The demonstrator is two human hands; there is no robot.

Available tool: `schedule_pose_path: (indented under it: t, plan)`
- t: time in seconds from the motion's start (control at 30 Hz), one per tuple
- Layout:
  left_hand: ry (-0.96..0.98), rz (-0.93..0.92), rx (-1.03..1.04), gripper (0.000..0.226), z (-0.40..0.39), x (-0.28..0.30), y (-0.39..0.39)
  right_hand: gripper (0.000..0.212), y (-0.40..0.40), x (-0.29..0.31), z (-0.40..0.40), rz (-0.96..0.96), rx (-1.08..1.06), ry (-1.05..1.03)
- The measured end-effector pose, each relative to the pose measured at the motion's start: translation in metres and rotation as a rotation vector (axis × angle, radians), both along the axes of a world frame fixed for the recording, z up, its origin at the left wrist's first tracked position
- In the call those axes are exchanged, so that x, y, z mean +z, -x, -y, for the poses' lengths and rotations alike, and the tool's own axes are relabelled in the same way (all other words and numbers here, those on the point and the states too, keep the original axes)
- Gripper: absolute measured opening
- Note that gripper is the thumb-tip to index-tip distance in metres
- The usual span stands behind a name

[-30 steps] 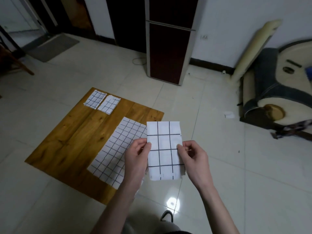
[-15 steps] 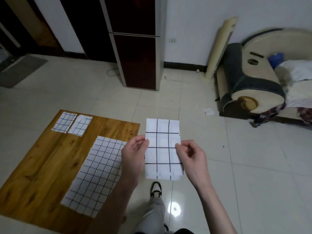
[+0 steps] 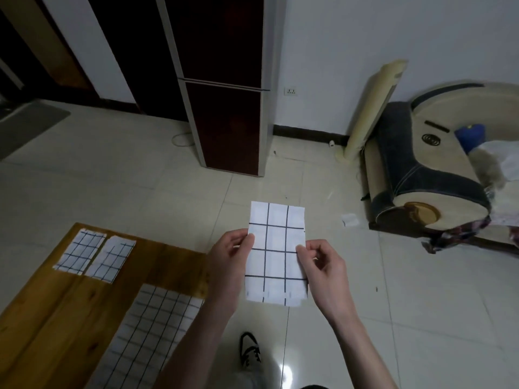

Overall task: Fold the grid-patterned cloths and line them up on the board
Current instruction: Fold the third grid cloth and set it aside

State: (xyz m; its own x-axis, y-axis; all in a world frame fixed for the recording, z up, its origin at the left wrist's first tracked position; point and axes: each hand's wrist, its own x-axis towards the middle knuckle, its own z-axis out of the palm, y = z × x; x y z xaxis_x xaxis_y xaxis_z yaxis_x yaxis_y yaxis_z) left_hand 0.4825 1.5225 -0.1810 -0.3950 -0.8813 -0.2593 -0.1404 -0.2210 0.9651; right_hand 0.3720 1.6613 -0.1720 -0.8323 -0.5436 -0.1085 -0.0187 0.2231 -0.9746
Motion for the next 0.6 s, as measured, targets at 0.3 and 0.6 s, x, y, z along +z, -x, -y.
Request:
schedule_pose_path:
  t: [0.3,0.6]
  plan:
    - [0.021,0.054,-0.025,0.022,0.078,0.007,0.068,0.008,0.077,0.009,0.091,0.036,0.028,0.027]
    - [0.015,0.068,0.106,0.009,0.143,-0.008,0.137,0.009,0.172,-0.006,0.169,0.073,0.164,0.001]
